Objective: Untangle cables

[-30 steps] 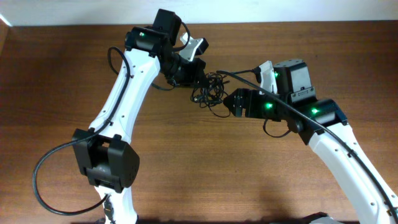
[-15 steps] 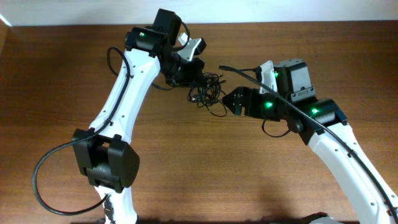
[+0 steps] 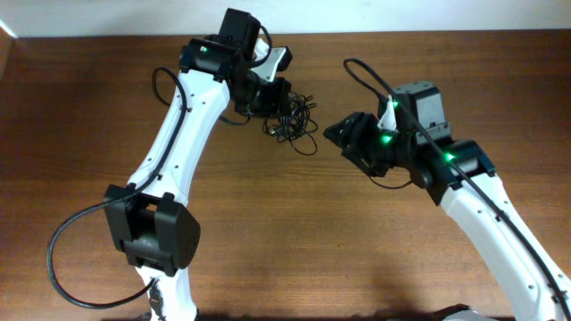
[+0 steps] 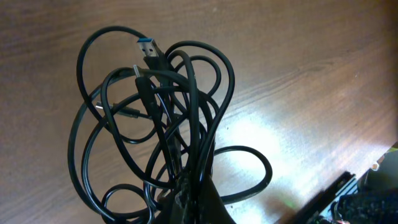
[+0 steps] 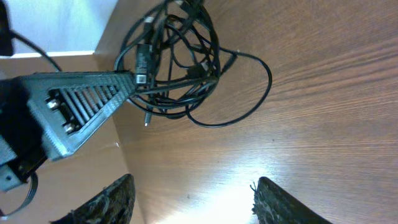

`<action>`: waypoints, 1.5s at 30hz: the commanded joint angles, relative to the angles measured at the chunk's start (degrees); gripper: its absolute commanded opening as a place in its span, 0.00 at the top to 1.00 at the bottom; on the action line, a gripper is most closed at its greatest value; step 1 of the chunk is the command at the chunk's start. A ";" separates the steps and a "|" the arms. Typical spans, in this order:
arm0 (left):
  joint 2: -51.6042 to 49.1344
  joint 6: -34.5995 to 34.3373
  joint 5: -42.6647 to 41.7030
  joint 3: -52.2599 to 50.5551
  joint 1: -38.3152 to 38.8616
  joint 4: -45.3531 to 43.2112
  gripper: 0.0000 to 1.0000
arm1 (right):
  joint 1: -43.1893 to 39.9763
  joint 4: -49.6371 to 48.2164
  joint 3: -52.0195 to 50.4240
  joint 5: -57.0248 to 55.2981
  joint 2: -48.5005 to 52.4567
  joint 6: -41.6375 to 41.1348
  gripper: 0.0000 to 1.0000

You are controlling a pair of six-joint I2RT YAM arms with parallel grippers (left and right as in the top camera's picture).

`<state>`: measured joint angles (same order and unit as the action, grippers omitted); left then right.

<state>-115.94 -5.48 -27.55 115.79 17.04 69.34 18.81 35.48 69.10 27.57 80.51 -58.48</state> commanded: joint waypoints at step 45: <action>-0.44 -15.54 23.65 0.50 12.68 -12.17 1.00 | -6.91 -21.49 0.52 7.06 17.38 -5.11 0.96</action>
<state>-116.01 -19.88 -8.10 115.77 29.87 57.71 11.97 11.53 69.36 35.59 97.25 -71.72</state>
